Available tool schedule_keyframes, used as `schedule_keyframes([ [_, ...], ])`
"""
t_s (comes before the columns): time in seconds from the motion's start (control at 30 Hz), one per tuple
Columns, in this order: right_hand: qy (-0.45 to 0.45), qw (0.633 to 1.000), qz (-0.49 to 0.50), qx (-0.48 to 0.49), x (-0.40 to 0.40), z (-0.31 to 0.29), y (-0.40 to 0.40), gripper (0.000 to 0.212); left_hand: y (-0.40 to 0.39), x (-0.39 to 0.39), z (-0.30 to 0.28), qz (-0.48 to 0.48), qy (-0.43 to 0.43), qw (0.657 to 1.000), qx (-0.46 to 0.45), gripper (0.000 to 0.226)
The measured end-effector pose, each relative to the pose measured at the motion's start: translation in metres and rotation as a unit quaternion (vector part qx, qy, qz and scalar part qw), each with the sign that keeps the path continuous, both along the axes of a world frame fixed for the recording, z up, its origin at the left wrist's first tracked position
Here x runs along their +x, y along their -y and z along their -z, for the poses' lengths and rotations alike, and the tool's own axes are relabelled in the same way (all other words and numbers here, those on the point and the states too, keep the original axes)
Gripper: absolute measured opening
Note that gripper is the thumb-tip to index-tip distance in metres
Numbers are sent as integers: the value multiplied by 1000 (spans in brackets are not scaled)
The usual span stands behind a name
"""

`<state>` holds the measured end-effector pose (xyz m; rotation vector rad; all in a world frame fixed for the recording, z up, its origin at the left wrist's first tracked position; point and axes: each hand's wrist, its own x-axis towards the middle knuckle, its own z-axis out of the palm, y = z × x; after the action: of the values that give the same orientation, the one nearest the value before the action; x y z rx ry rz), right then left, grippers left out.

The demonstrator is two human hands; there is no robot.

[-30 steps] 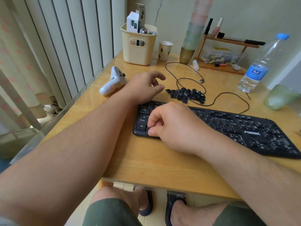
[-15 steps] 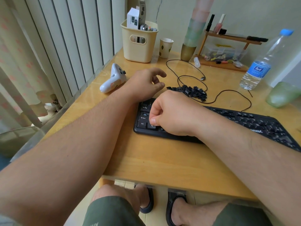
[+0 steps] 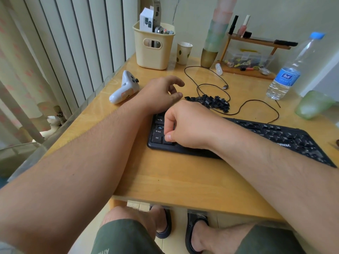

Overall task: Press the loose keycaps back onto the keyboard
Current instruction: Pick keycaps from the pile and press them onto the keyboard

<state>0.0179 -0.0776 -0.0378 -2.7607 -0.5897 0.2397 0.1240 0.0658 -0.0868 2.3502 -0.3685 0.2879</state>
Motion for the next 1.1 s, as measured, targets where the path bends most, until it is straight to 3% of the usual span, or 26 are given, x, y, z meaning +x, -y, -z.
schedule_keyframes([
  [0.23,-64,998,7,-12,8,-8,-3,9,0,2,2,-4,-2,1000,0,33],
  [0.37,-58,993,-25,-100,11,-14,-13,16,0,3,2,-2,-11,1000,1,33],
  [0.83,-52,980,-56,-185,12,-15,-18,30,2,0,0,6,-13,1000,13,35],
  [1.1,-72,996,-2,-52,20,-24,2,26,0,-4,-3,2,-19,1000,-2,37],
])
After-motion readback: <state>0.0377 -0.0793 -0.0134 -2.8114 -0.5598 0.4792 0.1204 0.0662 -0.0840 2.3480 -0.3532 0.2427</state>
